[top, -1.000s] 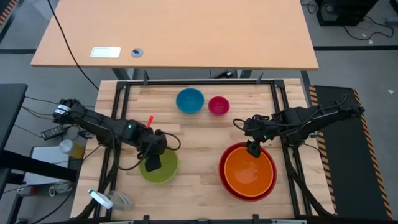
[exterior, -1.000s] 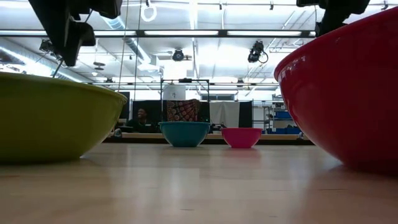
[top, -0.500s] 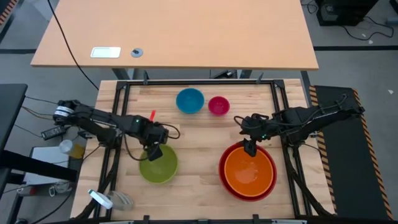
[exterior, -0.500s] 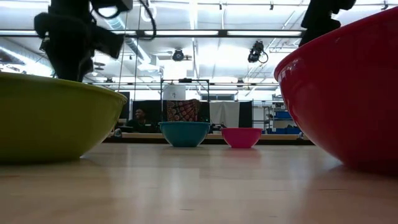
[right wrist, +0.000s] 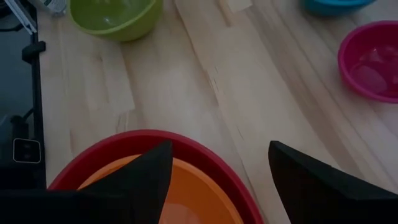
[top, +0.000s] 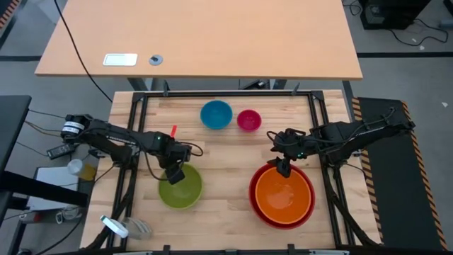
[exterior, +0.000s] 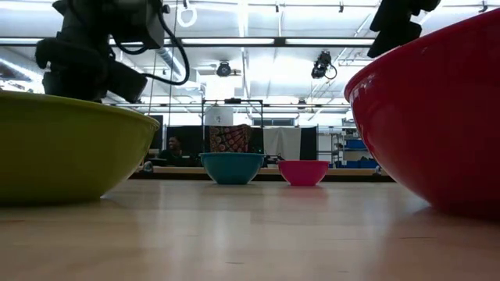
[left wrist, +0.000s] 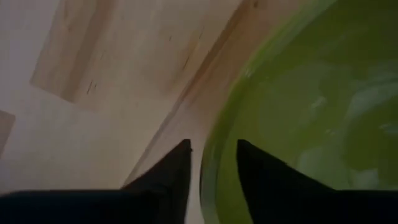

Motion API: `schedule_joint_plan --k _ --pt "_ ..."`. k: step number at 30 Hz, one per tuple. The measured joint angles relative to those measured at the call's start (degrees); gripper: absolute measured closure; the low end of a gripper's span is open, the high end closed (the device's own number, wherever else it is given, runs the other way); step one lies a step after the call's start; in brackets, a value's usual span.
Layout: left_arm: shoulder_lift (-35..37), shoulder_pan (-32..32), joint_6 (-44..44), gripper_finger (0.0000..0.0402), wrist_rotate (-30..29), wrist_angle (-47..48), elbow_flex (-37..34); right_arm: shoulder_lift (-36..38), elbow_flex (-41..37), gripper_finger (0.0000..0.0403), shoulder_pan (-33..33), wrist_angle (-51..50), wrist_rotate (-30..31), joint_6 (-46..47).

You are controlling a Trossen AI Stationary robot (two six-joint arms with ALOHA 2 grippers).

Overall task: Nest bowls inside each other
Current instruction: Stack the green bowl on top of the orange bowl

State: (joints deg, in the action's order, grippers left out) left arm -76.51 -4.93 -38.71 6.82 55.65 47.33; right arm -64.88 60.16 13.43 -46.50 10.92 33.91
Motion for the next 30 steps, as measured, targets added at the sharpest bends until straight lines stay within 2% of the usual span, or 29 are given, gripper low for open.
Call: schedule_joint_plan --k 6,11,14,17,23,30 --pt "0.1 -0.2 -7.6 0.0384 0.6 -5.3 0.0 -3.0 0.0 0.014 0.0 2.9 0.0 0.8" --pt "0.0 0.3 -15.8 0.0383 -3.1 -14.1 0.0 -9.3 0.0 0.0156 -0.5 11.2 -0.3 0.3" --pt "0.0 0.3 -20.4 0.0385 -6.3 -18.5 0.0 -12.4 0.0 0.0162 -1.4 14.7 2.6 1.8" --pt "0.0 -0.4 -24.7 0.0385 -12.5 -22.3 0.0 -15.0 0.0 0.0164 -2.4 17.1 7.6 3.3" --pt "0.0 -0.7 -32.3 0.0386 -24.7 -28.0 0.0 -18.9 0.0 0.0165 -5.7 23.5 11.4 1.8" --pt "0.0 -0.7 -36.4 0.0387 -32.6 -32.4 0.0 -20.4 0.0 0.0165 -9.3 28.1 16.2 -1.1"
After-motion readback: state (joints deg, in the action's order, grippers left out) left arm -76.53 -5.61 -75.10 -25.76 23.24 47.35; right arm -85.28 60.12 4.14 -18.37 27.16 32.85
